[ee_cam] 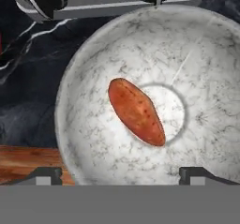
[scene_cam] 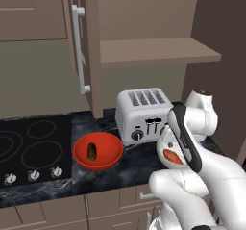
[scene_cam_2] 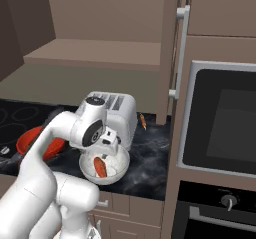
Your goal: Pick both bowls and place them on the counter. Then place the sweet potato in one bowl and place the sweet potato in the other bowl.
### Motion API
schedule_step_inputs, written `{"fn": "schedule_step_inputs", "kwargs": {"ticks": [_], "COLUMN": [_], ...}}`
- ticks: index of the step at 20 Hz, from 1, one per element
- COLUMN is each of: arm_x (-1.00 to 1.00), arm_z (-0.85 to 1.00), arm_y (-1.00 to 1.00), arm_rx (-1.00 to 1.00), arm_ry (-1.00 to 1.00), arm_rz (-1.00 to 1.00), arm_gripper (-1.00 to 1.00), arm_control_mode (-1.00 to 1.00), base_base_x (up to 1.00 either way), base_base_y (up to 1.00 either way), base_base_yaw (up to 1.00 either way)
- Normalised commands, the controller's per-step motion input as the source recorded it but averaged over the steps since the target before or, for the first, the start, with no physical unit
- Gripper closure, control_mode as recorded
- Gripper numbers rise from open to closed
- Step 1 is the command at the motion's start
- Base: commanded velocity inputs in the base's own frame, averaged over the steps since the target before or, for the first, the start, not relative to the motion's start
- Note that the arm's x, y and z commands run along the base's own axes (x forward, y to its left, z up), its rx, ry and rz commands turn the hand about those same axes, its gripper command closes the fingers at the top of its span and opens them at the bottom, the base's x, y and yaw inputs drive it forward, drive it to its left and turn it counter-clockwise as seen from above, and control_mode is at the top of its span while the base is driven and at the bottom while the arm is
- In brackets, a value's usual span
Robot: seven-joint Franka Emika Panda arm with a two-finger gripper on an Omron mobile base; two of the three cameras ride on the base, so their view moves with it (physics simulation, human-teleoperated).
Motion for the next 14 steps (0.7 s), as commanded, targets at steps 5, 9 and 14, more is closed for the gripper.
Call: {"fn": "schedule_step_inputs", "kwargs": {"ticks": [5, 9, 14], "arm_x": [-0.46, -0.44, -0.49], "arm_z": [0.22, 0.25, 0.21], "arm_y": [0.12, 0.13, 0.18], "arm_rx": [-0.09, -0.01, 0.0], "arm_ry": [-0.3, -0.23, -0.14], "arm_rz": [0.0, 0.0, 0.0], "arm_gripper": [-1.0, -1.0, -1.0], "arm_control_mode": [-1.0, -1.0, -1.0], "base_base_x": [0.0, 0.0, 0.0], "base_base_y": [0.0, 0.0, 0.0], "base_base_yaw": [0.0, 0.0, 0.0]}}
